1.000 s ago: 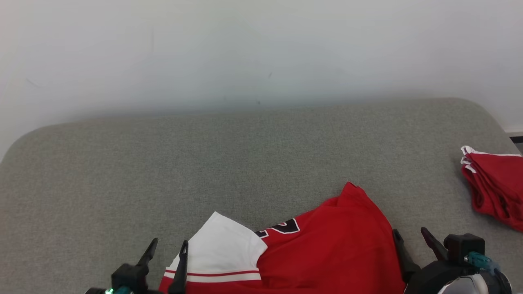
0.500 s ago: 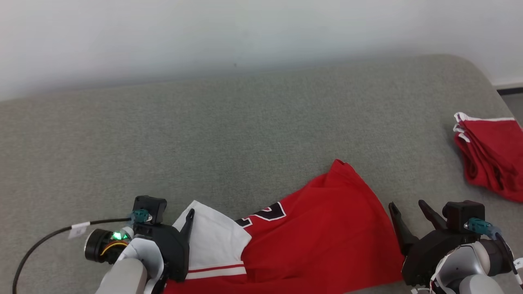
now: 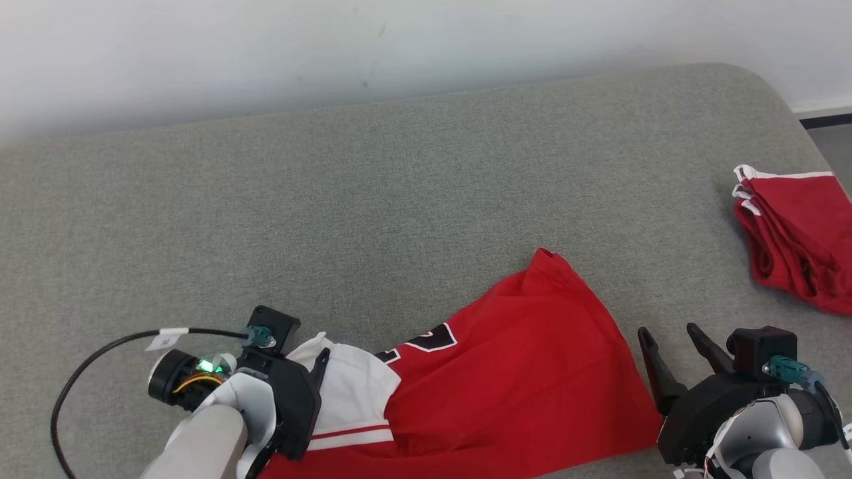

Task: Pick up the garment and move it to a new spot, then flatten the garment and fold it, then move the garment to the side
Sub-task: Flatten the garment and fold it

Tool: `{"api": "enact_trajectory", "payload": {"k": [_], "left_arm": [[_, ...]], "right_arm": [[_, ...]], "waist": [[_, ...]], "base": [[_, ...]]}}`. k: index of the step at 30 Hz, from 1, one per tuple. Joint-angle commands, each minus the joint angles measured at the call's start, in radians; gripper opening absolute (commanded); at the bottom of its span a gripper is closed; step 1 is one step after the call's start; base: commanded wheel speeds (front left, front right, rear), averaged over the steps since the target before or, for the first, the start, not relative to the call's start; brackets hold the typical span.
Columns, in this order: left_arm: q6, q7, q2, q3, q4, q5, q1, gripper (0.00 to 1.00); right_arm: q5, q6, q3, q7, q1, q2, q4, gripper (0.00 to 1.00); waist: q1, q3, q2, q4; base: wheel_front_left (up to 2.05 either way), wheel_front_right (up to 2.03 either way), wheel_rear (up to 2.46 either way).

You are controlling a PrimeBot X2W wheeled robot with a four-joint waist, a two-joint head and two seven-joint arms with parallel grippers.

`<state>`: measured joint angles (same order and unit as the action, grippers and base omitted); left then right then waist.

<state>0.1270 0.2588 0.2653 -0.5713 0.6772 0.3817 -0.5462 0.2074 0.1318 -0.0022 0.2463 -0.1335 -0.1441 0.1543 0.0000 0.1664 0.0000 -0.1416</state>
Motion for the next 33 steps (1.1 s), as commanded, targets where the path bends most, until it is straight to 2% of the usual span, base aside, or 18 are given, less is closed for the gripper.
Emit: {"api": "enact_trajectory", "payload": {"k": [1,6,7,8,9,12,17,24,27,33], "left_arm": [[0.006,0.034,-0.005,-0.035,0.013,0.017,0.028,1.00],[0.008,0.074,0.013,-0.097,-0.008,0.030,0.005,1.00],[0.008,0.073,0.014,-0.107,-0.009,0.026,-0.002,0.93],[0.008,0.068,0.016,-0.113,-0.008,0.020,-0.012,0.32],[0.008,0.069,0.017,-0.115,0.000,0.020,-0.019,0.00],[-0.004,0.052,0.012,-0.116,0.016,0.013,-0.034,0.00],[-0.046,-0.032,0.000,-0.103,0.024,-0.003,-0.060,0.00],[-0.129,-0.226,-0.009,-0.040,-0.001,0.016,-0.057,0.00],[-0.138,-0.272,-0.008,-0.022,-0.025,0.025,-0.039,0.00],[-0.165,-0.381,0.044,0.002,-0.203,0.038,0.085,0.00]], "right_arm": [[0.006,-0.002,0.003,-0.001,-0.004,-0.003,-0.004,1.00],[0.008,-0.002,0.009,0.003,-0.008,-0.003,-0.011,1.00],[0.009,-0.002,0.010,0.003,-0.009,-0.004,-0.013,1.00],[0.011,-0.002,0.011,0.004,-0.010,-0.004,-0.015,1.00],[0.012,-0.002,0.011,0.004,-0.011,-0.005,-0.017,1.00],[0.015,-0.002,0.006,0.005,-0.011,-0.010,-0.020,1.00],[0.014,-0.002,-0.007,0.008,0.001,-0.014,-0.023,1.00],[0.010,-0.002,-0.014,0.015,0.007,-0.005,-0.031,1.00],[0.010,-0.002,-0.026,0.025,0.010,-0.006,-0.036,1.00],[0.007,-0.002,-0.096,0.119,0.027,0.018,-0.070,1.00]], "waist": [[0.0000,0.000,0.0000,0.001],[0.0000,0.006,0.0000,0.002],[0.0000,0.008,0.0000,0.001],[0.0000,0.011,0.0000,0.000],[0.0000,0.014,0.0000,-0.001],[0.0000,0.017,0.0000,-0.002],[0.0000,0.011,0.0000,0.005],[0.0000,0.000,0.0000,0.018],[0.0000,-0.001,0.0000,0.023],[0.0000,0.012,0.0000,0.039]], "base": [[0.00,0.00,0.00],[0.00,0.00,0.00],[0.00,0.00,0.00],[0.00,0.00,0.00],[0.00,0.00,0.00],[0.00,0.00,0.00],[0.00,0.00,0.00],[0.00,0.00,0.00],[0.00,0.00,0.00],[0.00,0.00,0.00]]}}
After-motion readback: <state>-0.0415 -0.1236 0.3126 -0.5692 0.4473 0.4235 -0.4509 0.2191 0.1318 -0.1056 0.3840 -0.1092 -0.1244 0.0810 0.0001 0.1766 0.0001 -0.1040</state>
